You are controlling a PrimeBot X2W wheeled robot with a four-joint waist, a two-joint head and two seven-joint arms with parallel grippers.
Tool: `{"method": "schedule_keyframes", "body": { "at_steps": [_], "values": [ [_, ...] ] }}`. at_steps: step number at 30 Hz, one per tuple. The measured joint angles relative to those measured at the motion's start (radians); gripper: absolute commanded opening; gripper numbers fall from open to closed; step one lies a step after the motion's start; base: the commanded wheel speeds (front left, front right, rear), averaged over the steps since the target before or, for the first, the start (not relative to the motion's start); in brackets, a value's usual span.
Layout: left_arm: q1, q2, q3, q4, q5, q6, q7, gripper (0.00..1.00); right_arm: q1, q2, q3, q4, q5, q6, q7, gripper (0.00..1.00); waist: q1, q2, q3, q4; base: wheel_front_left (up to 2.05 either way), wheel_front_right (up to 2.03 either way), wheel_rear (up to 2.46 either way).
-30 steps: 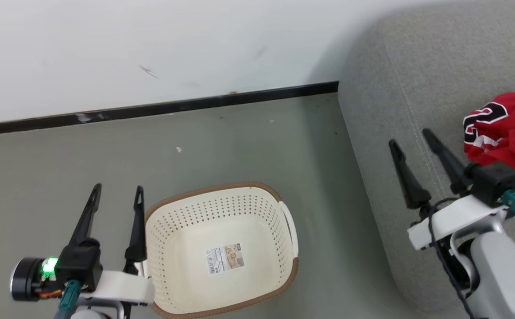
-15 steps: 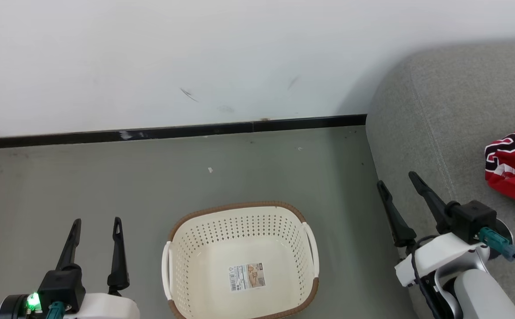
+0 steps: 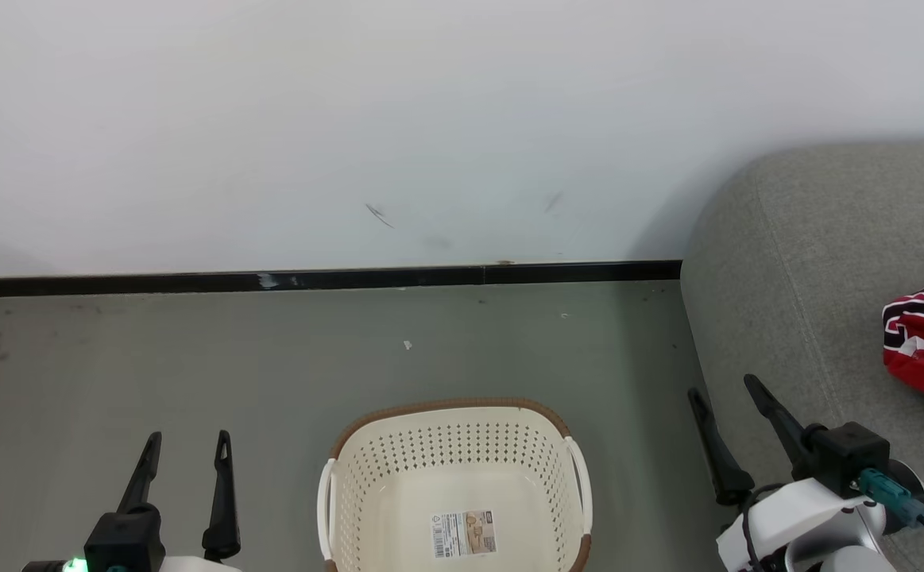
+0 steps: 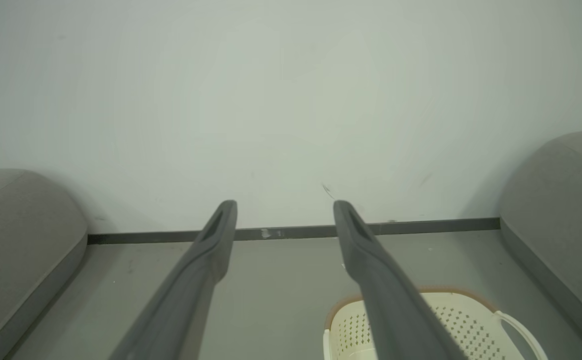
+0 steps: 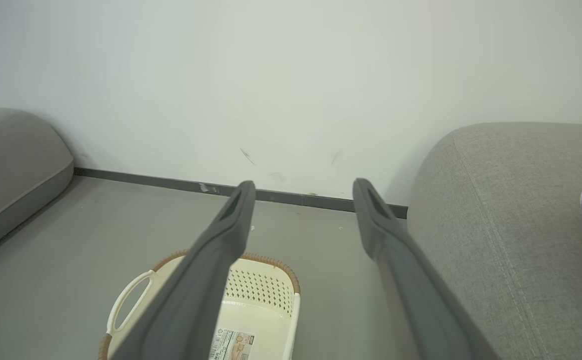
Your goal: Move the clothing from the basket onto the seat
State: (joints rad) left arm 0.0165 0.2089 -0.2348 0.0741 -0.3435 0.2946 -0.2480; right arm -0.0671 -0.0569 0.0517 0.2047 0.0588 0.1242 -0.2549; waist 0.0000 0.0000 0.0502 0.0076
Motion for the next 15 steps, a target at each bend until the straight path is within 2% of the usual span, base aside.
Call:
{"method": "schedule_keyframes", "body": {
  "at_steps": [15],
  "values": [
    [0.011, 0.005, -0.022, 0.044, -0.001, -0.025, 0.000, 1.00, 0.083, 0.013, -0.012, -0.018, -0.031, 0.000, 0.000, 1.00, 0.0000, 0.0000, -0.068, 0.030, 0.00, 0.00, 0.00]
  ]
}}
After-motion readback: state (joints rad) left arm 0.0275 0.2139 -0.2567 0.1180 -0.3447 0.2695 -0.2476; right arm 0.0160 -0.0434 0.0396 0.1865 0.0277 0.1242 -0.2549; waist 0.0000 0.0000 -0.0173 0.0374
